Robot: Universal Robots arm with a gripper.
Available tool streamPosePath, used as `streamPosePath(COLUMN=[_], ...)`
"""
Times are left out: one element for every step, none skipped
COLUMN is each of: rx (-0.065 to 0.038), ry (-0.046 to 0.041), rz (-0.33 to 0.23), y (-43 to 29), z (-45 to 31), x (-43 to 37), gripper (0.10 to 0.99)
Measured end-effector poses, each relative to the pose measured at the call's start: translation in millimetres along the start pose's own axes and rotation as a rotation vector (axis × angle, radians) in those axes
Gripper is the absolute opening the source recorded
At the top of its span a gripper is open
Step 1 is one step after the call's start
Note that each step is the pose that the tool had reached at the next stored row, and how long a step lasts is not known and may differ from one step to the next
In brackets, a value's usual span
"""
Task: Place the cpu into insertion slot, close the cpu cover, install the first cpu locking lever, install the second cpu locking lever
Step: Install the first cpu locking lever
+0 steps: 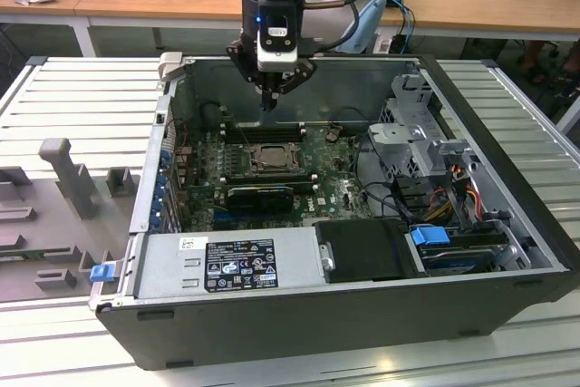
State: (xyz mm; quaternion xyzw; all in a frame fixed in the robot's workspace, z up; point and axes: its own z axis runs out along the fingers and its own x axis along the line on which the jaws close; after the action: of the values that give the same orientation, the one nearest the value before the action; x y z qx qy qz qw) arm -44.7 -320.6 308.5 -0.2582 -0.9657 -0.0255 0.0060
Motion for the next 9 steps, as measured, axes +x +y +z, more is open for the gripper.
streamPosePath(rx=[0.0,0.001,0.001,0.001,0.001,0.002,0.002,0.002,0.003], ry=[0.0004,0.0011,0.0016,0.0019,0.0024,0.0028,0.0035,0.0042,0.005], rz=[-0.008,-0.024,-0.033,-0.041,-0.051,-0.06,-0.074,-0.09,-0.106], y=[0.0,0.0,0.0,0.0,0.0,0.0,0.0,0.0,0.0], z=[0.0,0.0,0.0,0.0,0.0,0.0,0.0,0.0,0.0], x=[0.0,0.0,0.0,0.0,0.0,0.0,0.0,0.0,0.0], gripper=[0.106,0.106,0.106,0.106,0.106,0.106,0.106,0.106,0.106])
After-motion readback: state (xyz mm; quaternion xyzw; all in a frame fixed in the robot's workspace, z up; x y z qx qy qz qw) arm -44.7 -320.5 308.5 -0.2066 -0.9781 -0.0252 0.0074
